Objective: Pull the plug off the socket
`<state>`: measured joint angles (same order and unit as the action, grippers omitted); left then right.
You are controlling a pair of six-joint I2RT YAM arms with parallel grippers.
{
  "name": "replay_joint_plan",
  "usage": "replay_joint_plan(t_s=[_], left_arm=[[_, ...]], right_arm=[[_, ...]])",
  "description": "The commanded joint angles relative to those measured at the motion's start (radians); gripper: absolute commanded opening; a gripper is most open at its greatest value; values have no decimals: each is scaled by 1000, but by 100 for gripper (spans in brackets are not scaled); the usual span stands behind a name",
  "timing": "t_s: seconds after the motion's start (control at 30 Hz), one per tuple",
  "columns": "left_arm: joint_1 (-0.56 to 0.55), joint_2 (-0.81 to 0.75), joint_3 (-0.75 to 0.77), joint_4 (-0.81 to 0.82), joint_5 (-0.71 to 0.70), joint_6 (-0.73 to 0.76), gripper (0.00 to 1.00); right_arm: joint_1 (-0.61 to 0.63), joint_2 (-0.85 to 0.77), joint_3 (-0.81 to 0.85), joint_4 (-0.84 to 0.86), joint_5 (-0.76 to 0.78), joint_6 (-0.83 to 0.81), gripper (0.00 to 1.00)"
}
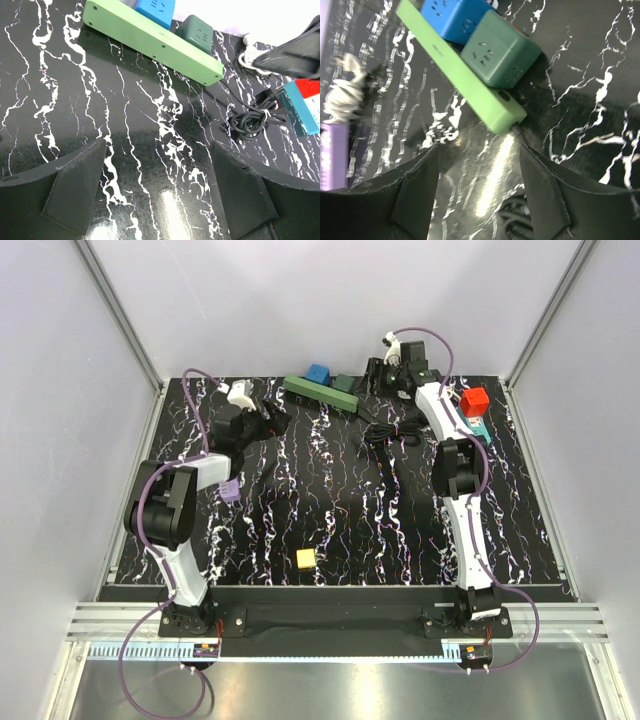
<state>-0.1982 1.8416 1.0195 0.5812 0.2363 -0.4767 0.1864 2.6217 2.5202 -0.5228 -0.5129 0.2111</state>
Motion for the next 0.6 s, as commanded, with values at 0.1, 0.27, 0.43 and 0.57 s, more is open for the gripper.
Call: replay_joint_plan(t_s=[0.1,0.27,0.43,0.57], left_arm=[[6,30,36,109,69,-36,90],[13,47,44,127,101,-69,89],[25,48,36,140,110,-83,89],[32,53,34,154,121,-99,89]], right_arm=[[25,70,109,-34,10,-93,72],[35,145,195,-29,14,-90,78],[42,201,249,4,24,-82,79],[53,209,235,17,28,-96,78]])
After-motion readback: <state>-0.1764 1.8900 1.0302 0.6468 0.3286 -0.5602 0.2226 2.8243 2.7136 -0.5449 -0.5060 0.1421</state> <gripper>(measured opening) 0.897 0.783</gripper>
